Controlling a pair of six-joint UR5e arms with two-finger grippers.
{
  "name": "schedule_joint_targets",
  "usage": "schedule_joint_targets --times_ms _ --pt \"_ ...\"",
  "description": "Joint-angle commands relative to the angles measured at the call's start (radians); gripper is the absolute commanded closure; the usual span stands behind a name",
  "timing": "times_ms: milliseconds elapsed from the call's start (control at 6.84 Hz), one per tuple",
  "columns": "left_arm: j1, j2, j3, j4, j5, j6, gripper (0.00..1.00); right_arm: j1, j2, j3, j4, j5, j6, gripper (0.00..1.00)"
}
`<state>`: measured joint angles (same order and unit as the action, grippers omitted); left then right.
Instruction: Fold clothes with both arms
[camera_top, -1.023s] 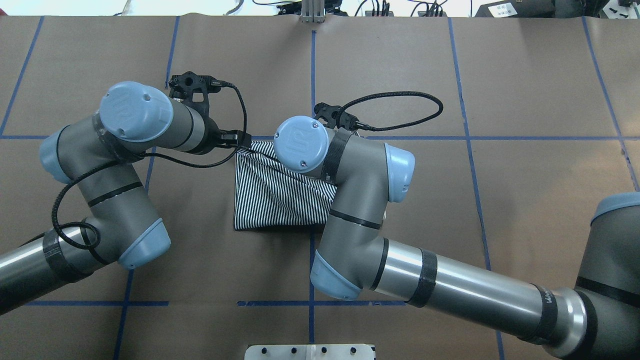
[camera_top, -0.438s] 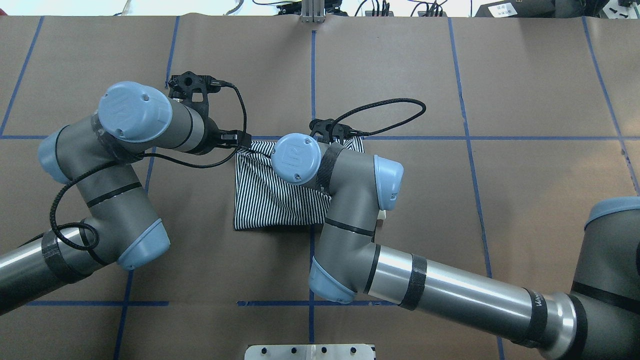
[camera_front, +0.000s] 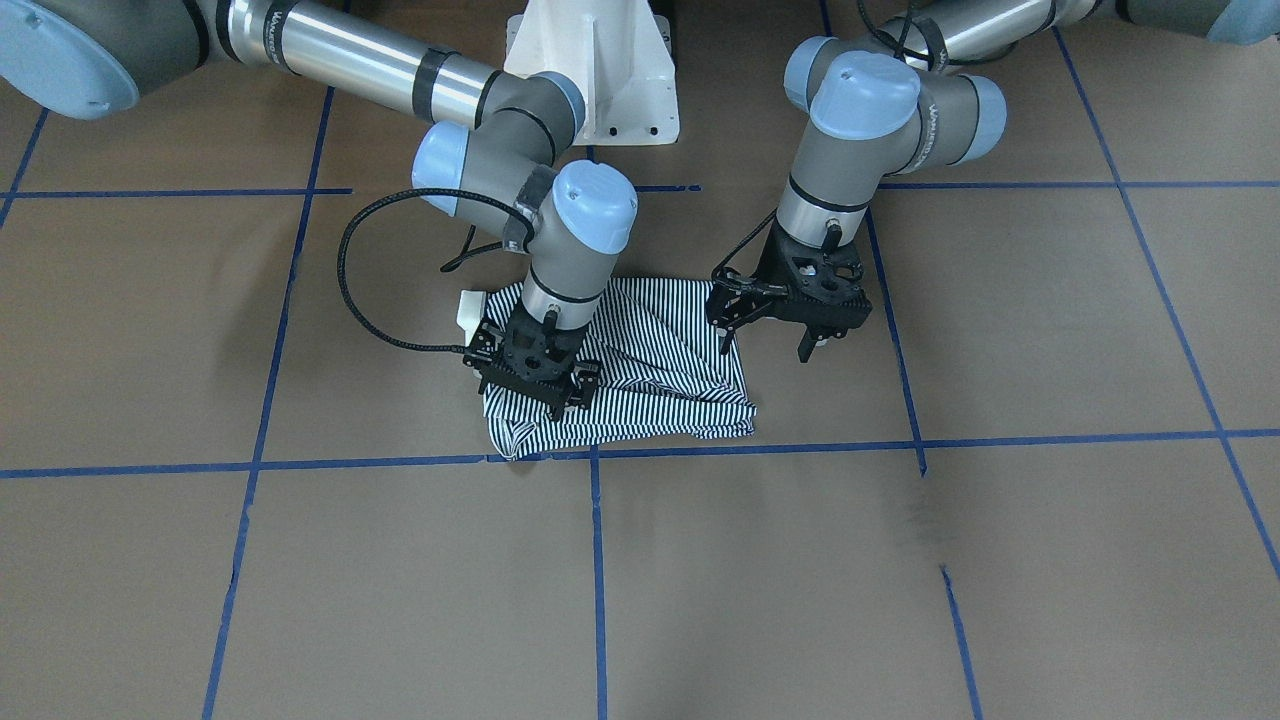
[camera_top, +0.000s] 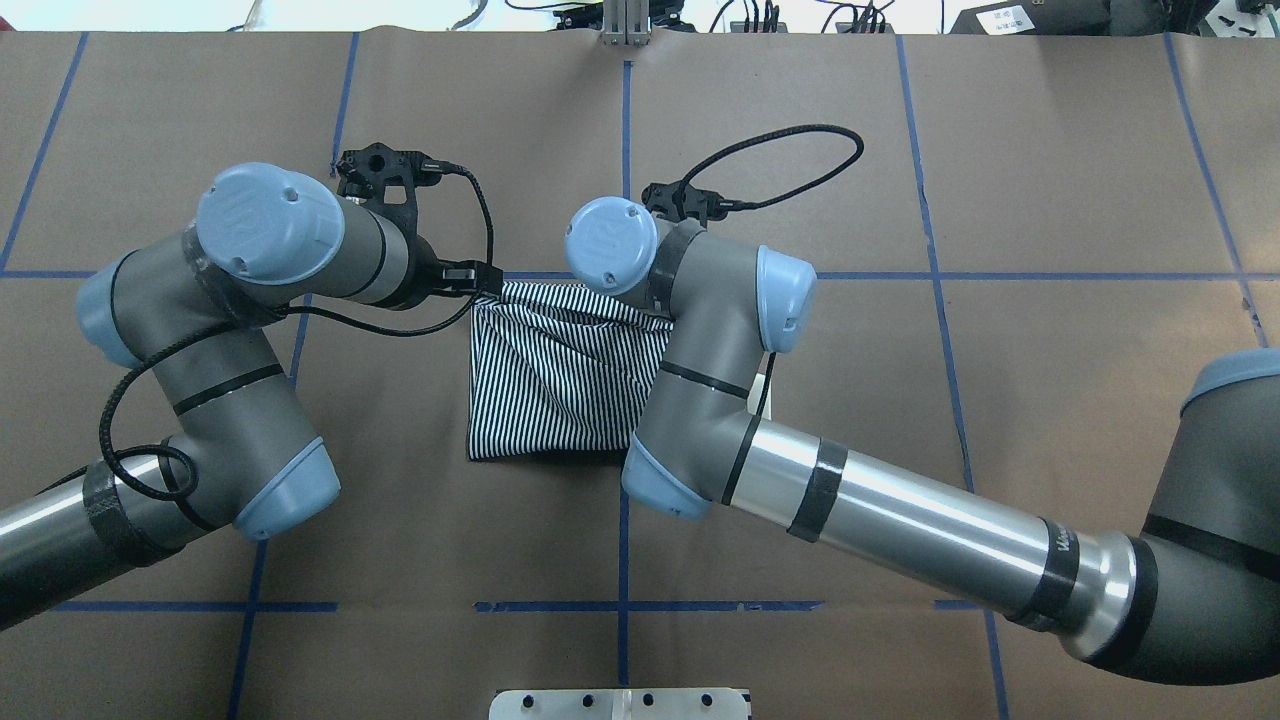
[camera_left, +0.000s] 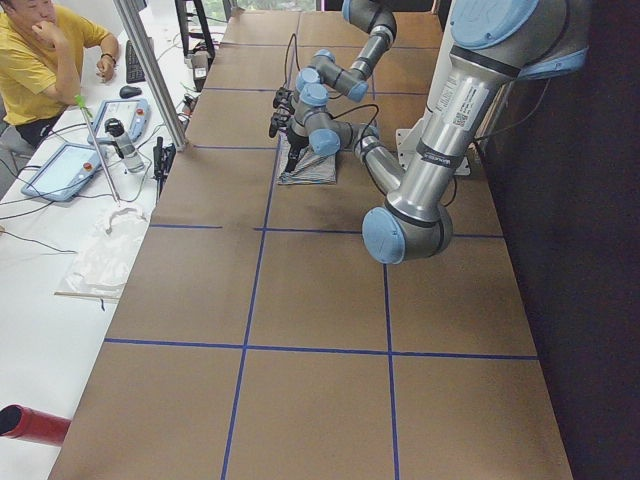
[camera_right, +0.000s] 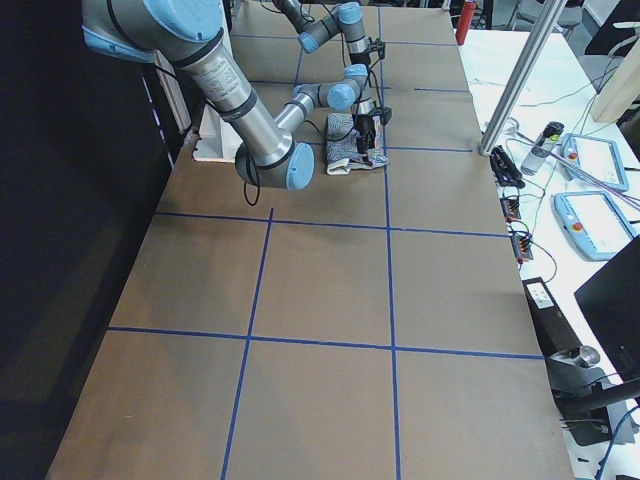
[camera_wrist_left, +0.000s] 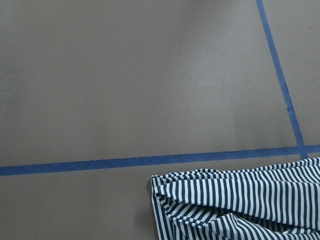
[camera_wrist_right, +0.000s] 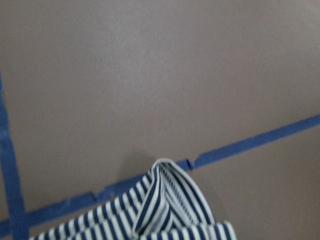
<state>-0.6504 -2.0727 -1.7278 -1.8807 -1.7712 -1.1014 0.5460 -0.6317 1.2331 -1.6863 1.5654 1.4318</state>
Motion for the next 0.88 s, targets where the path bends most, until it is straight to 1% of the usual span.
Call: schedule_joint_targets --times_ms 0,146,292,438,585,731 --pt "0.000 0.000 -0.003 0.002 -0.002 0.000 0.00 0.102 0.038 -0.076 0.028 0.059 -0.092 0.00" --pt "0.001 0.000 -0.004 0.000 -0.002 0.000 0.00 0.148 0.049 -0.076 0.027 0.129 -0.138 0.00" --pt "0.003 -0.001 -0.006 0.002 -0.002 0.000 0.00 0.164 0.049 -0.064 0.027 0.189 -0.160 0.00" --pt "0.002 0.000 -0.033 0.006 -0.007 0.006 0.00 0.173 0.031 0.001 0.016 0.223 -0.177 0.00" --pt "0.002 0.046 -0.102 0.027 -0.033 0.023 0.00 0.192 -0.073 0.141 0.004 0.264 -0.216 0.00" --pt "-0.012 0.125 -0.213 0.075 -0.089 0.141 0.00 0.231 -0.239 0.362 -0.048 0.269 -0.360 0.00"
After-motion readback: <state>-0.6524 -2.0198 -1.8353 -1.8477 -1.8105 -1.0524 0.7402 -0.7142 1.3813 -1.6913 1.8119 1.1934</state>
